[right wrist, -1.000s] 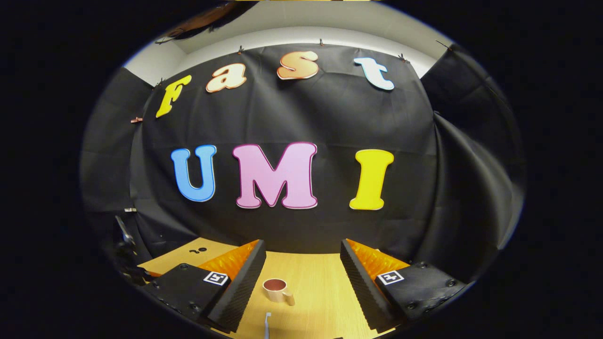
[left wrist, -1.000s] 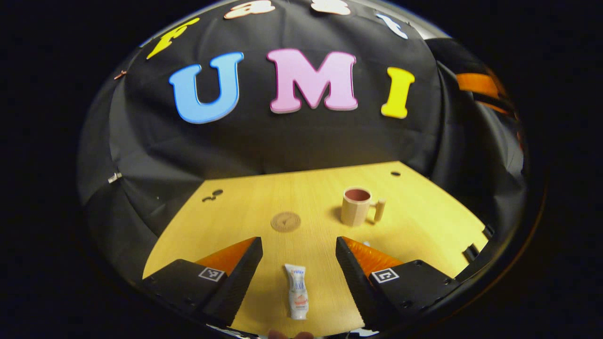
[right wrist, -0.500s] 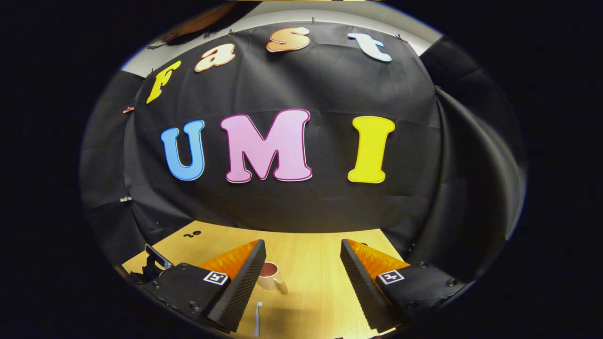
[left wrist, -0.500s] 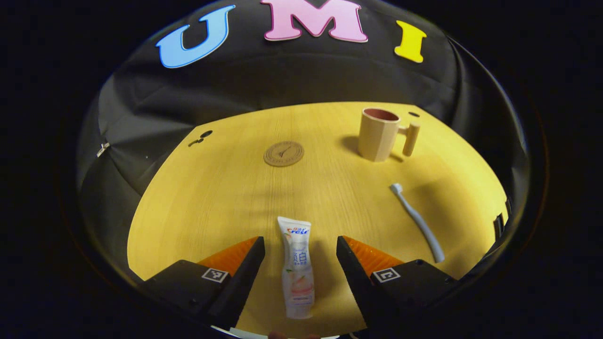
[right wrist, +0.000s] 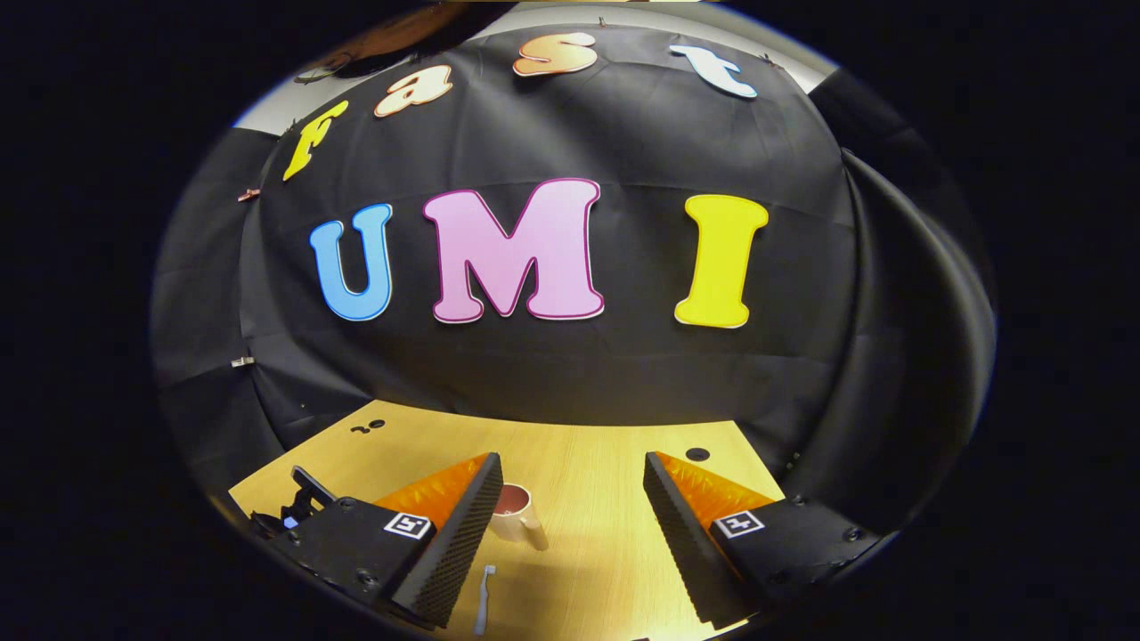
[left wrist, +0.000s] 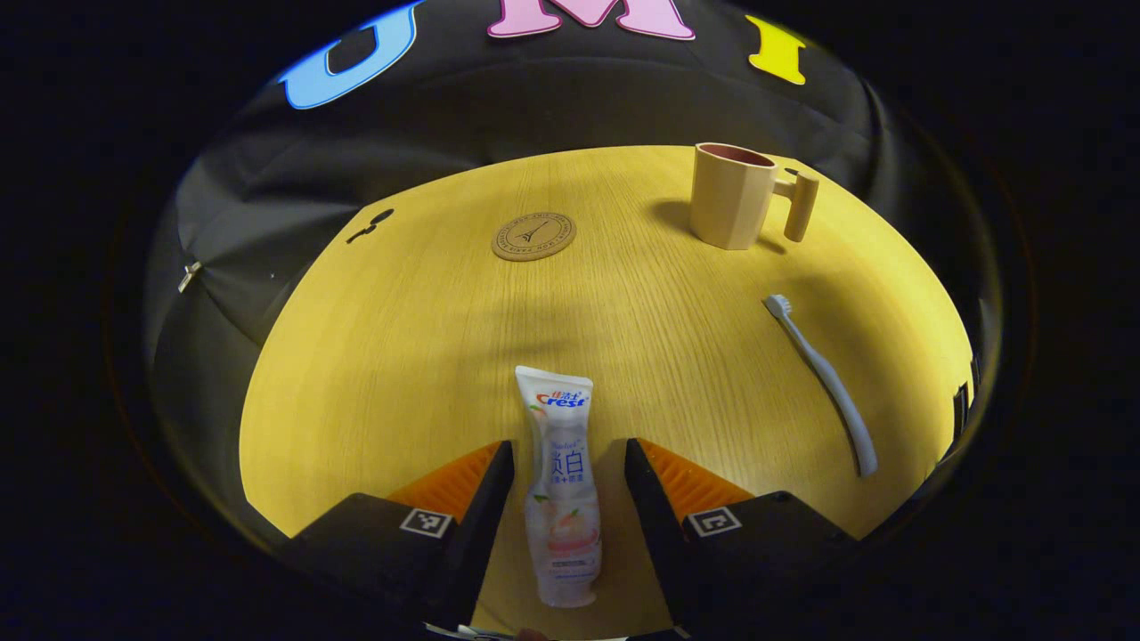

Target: Put the toothbrush and toothpaste on the desktop into the cup, then pick up the cup and place it on the coaster on the desktop.

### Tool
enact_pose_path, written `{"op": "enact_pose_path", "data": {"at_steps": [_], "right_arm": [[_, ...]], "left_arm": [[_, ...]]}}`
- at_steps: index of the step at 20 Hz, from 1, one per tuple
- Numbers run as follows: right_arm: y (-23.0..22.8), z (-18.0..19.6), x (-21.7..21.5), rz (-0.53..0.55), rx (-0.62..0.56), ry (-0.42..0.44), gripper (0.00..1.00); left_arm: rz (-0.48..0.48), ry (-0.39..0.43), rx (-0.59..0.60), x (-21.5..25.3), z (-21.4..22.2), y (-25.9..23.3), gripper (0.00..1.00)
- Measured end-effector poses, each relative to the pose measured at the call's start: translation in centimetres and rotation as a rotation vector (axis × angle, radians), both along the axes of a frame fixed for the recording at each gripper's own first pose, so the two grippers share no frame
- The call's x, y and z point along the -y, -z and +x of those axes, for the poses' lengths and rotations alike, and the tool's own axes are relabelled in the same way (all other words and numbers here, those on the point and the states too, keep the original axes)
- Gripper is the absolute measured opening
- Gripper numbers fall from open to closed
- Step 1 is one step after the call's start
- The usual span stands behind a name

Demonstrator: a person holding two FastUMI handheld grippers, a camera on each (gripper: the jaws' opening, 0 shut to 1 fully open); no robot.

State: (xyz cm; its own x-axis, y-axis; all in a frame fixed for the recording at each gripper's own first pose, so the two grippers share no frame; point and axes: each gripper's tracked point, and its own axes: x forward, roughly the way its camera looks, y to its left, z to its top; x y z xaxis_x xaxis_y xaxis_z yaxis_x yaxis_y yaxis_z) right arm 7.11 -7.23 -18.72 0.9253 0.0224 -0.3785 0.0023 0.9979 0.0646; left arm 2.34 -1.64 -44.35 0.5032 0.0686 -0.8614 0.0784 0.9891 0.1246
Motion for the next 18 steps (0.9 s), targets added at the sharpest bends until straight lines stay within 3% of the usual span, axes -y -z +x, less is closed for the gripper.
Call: {"op": "enact_pose_path", "data": {"at_steps": [4, 6, 11, 16, 17, 18], "right_arm": [[3.6, -0.7, -1.9, 0.022, -0.109, -0.033, 0.98], [6.0, -1.4, -3.0, 0.049, -0.195, -0.043, 0.98], [13.4, -4.1, -6.9, 0.069, -0.444, -0.075, 0.98], [21.0, -6.3, -10.4, 0.035, -0.609, -0.127, 0.96], [22.2, -6.8, -10.9, 0.022, -0.634, -0.141, 0.96], [23.3, -7.2, -11.2, 0.0, -0.665, -0.154, 0.96]], "left_arm": [[-0.064, -0.031, -0.024, -0.1, -0.2, 0.1, 0.47], [-0.104, -0.048, -0.036, -0.3, -0.2, 0.1, 0.46], [-0.113, 0.01, -0.021, -0.5, -0.1, 0.1, 0.34], [-0.176, -0.034, 0.017, -0.6, 0.3, -0.2, 0.25], [-0.195, -0.039, 0.018, -0.7, 0.2, -0.4, 0.29], [-0.211, -0.051, 0.016, -0.8, 0.1, -0.5, 0.24]]}}
